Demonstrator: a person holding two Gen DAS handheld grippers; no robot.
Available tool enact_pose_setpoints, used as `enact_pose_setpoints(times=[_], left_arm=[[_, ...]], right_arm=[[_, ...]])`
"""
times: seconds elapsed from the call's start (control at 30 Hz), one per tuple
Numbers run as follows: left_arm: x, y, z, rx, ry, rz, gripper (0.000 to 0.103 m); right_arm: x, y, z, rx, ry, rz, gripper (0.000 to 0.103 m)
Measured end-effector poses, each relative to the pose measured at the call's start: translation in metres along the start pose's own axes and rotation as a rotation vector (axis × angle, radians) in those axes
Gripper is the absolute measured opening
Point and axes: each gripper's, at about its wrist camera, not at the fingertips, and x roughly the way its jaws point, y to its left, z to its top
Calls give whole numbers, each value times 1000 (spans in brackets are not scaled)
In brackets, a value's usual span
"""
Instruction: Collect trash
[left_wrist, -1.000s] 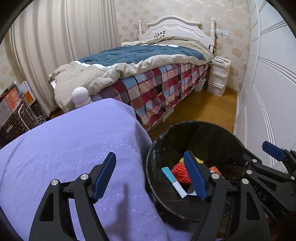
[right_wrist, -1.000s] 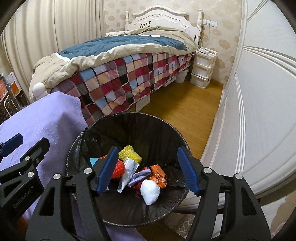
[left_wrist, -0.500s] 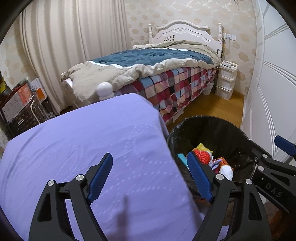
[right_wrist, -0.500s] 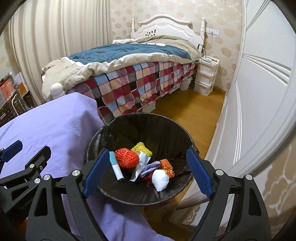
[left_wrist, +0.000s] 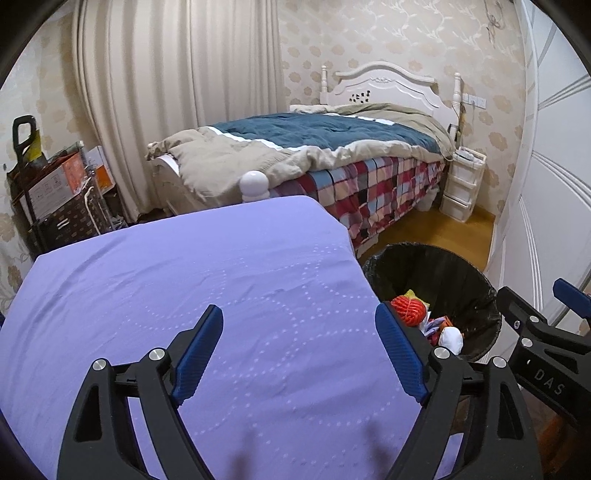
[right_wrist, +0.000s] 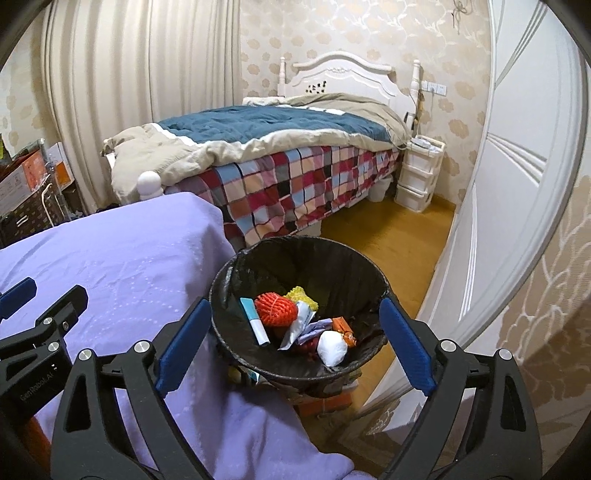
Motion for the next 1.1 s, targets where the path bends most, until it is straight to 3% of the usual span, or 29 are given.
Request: enact_pose_setpoints(times=[1.1], left_arm=[[-15,11,-4,-12,-26,12,82]], right_arm=[[-21,4,-4,-11,-20,0,90]])
